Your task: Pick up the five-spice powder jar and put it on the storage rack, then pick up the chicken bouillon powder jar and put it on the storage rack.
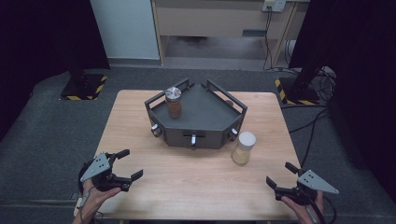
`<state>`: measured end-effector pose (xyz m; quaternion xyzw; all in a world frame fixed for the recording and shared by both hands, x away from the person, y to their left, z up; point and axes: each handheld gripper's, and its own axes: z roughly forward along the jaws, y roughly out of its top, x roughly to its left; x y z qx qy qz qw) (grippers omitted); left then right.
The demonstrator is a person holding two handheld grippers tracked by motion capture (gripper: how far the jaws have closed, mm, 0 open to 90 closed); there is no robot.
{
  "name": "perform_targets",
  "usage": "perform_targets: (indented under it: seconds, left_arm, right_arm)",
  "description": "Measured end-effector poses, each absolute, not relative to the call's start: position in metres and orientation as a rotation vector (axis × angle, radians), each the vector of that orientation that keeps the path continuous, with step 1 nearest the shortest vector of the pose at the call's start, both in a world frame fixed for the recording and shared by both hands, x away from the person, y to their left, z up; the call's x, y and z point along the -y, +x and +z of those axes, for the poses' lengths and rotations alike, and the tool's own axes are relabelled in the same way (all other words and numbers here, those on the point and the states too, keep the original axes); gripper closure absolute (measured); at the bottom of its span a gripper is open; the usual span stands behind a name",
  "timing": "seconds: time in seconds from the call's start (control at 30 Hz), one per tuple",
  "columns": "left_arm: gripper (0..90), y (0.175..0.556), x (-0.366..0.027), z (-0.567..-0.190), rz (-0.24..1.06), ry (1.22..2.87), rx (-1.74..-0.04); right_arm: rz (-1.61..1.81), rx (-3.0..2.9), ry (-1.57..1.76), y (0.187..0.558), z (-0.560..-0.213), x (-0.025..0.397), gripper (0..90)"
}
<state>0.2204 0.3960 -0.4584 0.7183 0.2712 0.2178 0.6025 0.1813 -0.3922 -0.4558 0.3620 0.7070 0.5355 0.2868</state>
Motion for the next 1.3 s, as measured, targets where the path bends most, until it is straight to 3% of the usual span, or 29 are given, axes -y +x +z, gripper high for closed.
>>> perform_targets:
  seconds: [0.9,1.3]
  left_arm:
    - [4.2,0.224,-0.394,-0.456,0.472,1.692,-0.583]
    - [3.8,0.224,-0.395,-0.457,0.465,1.685,-0.588]
  right_arm:
    - [1.454,-1.904,0.938,0.183,-0.456,0.395,5.5]
    - [1.522,-1.885,0.929,0.187,-0.444,0.413,1.2]
